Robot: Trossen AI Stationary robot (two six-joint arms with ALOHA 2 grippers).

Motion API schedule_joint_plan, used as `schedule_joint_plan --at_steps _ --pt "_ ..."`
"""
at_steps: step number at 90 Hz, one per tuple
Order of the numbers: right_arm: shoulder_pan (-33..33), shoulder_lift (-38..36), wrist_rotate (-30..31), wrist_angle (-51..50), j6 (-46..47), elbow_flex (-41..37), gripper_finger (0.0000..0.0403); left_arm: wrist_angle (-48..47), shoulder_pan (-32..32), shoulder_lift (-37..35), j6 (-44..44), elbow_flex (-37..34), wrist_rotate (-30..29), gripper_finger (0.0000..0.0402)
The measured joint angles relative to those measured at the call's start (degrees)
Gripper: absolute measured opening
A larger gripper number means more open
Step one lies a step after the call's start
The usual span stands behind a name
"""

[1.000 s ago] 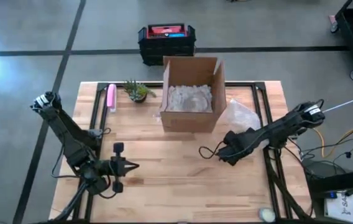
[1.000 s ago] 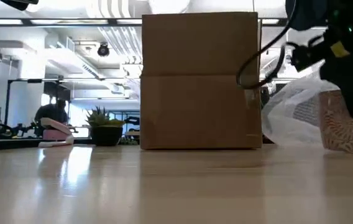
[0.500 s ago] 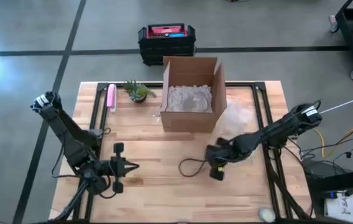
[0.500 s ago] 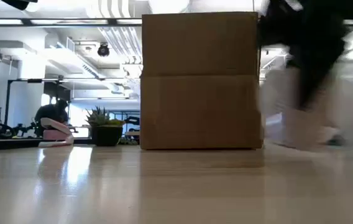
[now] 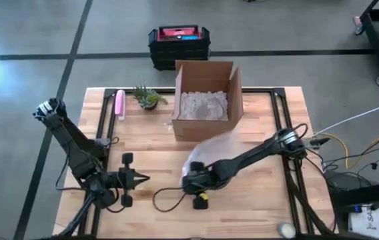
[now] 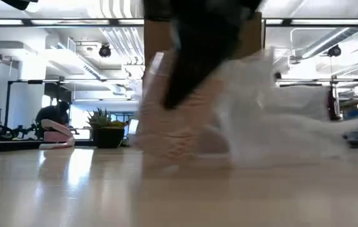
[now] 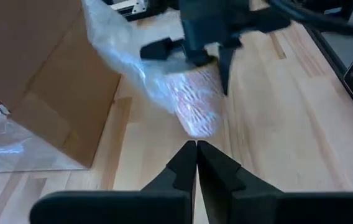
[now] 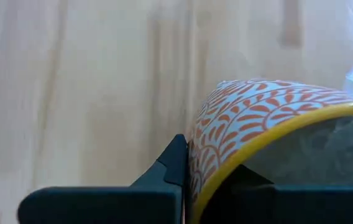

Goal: Wrap mug
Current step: Move the orange mug to the center of the table

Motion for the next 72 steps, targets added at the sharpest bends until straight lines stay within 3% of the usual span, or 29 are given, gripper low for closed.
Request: schedule_joint_plan --at_steps 25,41,72 --pt "-4.1 14.5 0.5 -6.8 -8.8 23.0 0.0004 0.2 0.1 0.0 0.2 0.0 0.0 0.0000" --pt "-6.1 21.2 -1.2 -10.7 -9.7 34.9 0.0019 0.5 0.0 0.0 0.2 0.0 0.0 0.0000" --pt "-7.5 22.3 -1.9 -10.5 -11.3 38.6 0.0129 0.5 0.1 0.0 0.2 0.0 0.0 0.0000"
